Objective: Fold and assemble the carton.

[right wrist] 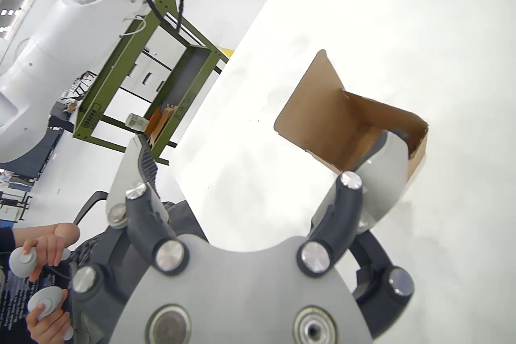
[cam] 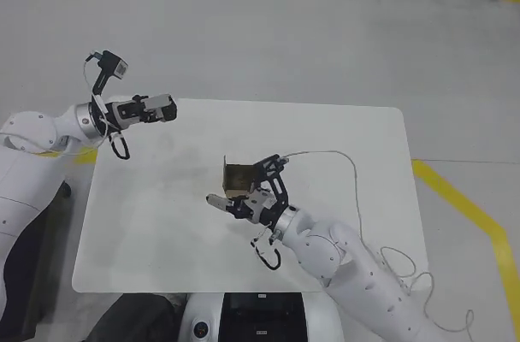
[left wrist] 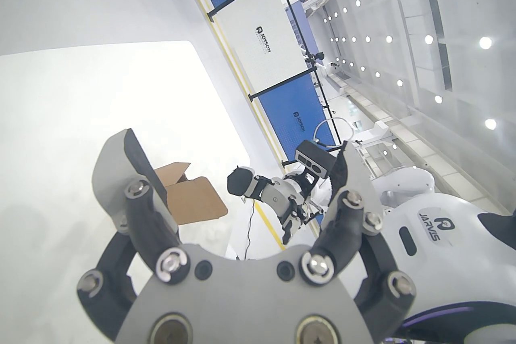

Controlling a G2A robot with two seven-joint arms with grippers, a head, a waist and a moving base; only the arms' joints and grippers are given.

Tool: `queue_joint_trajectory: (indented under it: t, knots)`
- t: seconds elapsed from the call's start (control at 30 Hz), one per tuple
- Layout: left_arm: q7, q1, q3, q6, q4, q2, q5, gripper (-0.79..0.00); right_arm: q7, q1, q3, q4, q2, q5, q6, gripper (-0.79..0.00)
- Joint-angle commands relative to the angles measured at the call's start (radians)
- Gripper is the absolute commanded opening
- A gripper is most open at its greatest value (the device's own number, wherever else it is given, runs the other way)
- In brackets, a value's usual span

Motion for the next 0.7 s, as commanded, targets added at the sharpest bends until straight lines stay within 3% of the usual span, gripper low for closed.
queue_joint_trajectory:
  t: [0.0,0.13,0.37,0.47,0.6,0.67]
  knots:
    - [0.007,0.016,-0.022,-0.042,0.020,0.003,0.002,0.000,-0.001,0.045,-0.032,0.032,-0.016,-0.012,0.047,0.000]
    - [0.025,0.032,-0.059,-0.093,0.046,0.006,0.022,0.000,0.007,0.111,-0.078,0.079,-0.046,-0.028,0.143,-0.003]
    - [0.025,0.032,-0.059,-0.093,0.046,0.006,0.022,0.000,0.054,0.183,-0.110,0.129,-0.087,0.007,0.276,-0.397]
    - [0.025,0.032,-0.059,-0.093,0.046,0.006,0.022,0.000,0.083,0.205,-0.124,0.145,-0.103,0.011,0.349,-0.453]
    - [0.025,0.032,-0.059,-0.093,0.046,0.006,0.022,0.000,0.107,0.219,-0.131,0.149,-0.117,0.008,0.411,-0.588]
    - [0.025,0.032,-0.059,-0.093,0.046,0.006,0.022,0.000,0.133,0.221,-0.137,0.145,-0.120,-0.006,0.424,-0.693]
